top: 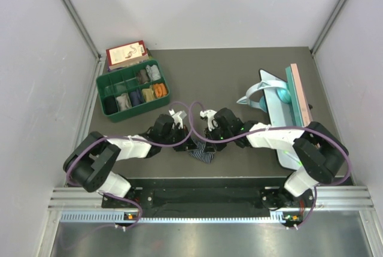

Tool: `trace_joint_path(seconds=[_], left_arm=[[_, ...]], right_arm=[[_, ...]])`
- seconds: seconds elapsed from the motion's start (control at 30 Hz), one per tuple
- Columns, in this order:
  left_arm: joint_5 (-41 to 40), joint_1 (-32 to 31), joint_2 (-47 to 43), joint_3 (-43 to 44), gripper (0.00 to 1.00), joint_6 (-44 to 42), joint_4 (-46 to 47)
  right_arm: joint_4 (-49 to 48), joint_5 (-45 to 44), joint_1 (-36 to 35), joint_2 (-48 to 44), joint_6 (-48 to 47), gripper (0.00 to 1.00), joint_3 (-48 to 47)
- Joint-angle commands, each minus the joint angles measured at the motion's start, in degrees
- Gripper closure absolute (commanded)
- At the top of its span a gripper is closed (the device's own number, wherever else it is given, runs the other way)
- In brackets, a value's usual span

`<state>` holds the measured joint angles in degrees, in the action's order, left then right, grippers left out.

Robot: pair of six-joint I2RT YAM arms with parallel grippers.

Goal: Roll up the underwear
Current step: Pick up the underwear from the center of the board.

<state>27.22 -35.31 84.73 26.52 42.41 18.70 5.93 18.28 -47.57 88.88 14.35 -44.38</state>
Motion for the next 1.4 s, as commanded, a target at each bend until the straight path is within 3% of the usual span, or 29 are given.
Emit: trace_joint_path(seconds=[0.0,0.07,0.2,0.23,0.43,0.7,1.0,1.37], left_arm=[[-10.08,0.15,-2.35,-0.33,0.73,-1.81,-8.67],[-11.74,0.50,-5.09,0.89,0.49,-1.72,-10.16],[-17.97,1.29,-15.35,4.58,0.28,-3.29,-15.26],[-18.86,1.47,-16.95,6.16,0.27,-3.74,-17.53],[-20.55,3.14,-28.29,6.97,0.27,-4.71,-19.32],[-17.82,3.23,-43.49,-0.06,0.30,0.20,-6.75],[-14.92,3.23,-42.89,-2.26,0.34,3.02,-1.39],[-17.99,3.23,-41.40,-2.97,0.40,3.47,3.79]], right_arm=[[1.71,-1.04,-1.03,-1.95,1.28,1.00,-2.02],[2.67,-2.54,-1.03,-2.66,3.05,1.00,-2.81],[2.85,-4.48,0.54,-5.12,9.01,1.00,-4.48],[2.85,-4.57,1.07,-6.08,9.81,1.00,-5.01],[-2.58,-3.35,4.06,-11.00,17.72,1.00,-7.30],[-12.87,-1.85,4.59,-15.93,27.91,1.00,-7.39],[-23.24,3.16,4.59,-14.79,35.13,1.00,-5.02],[-24.57,6.76,4.59,-13.38,36.19,1.00,-4.31]])
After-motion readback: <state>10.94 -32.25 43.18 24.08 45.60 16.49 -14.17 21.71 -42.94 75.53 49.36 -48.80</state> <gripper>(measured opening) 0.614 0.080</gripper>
